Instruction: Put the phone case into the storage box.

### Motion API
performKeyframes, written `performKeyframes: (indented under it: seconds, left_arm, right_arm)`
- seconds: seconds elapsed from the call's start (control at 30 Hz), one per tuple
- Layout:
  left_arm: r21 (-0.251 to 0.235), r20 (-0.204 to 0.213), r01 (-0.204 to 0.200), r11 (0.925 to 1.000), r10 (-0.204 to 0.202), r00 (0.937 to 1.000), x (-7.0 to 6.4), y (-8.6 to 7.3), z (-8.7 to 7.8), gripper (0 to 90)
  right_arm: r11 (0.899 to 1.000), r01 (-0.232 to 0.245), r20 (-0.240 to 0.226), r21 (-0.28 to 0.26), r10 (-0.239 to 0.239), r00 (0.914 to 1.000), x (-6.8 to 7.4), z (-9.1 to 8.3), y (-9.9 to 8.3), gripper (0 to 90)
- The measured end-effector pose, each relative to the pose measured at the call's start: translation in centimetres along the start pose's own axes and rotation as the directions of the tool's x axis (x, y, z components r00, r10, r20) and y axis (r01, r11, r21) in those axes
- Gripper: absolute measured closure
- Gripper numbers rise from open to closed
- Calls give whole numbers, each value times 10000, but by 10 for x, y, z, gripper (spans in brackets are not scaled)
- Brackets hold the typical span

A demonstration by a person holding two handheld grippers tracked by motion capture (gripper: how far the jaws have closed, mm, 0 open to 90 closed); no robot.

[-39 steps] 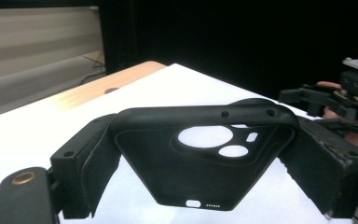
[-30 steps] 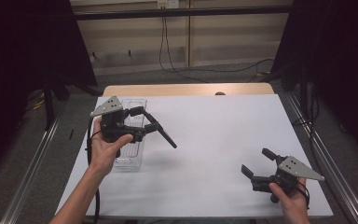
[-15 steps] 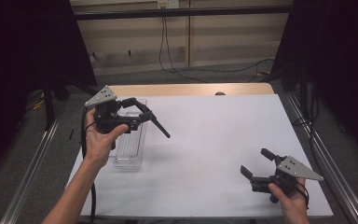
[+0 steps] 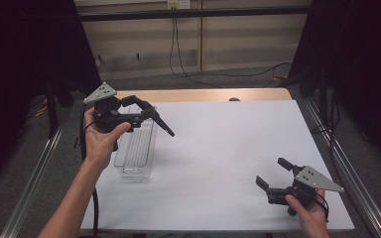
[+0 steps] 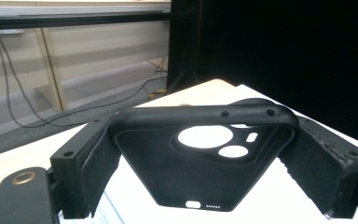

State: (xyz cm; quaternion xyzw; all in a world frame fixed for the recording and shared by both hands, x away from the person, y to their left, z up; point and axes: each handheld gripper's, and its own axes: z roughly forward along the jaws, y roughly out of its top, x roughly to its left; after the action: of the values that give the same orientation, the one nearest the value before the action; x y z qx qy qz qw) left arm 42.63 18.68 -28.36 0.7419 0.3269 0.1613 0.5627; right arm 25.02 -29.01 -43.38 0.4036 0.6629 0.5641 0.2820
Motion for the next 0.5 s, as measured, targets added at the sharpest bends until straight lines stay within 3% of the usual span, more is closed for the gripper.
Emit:
performKeyframes:
  seconds: [0.5]
  left_arm:
    - [-18,-812,166,9999,-167,9966,16,14,-8,142]
  right_arm:
    - [10000,-41,-47,63,41,10000,0,1,0,7]
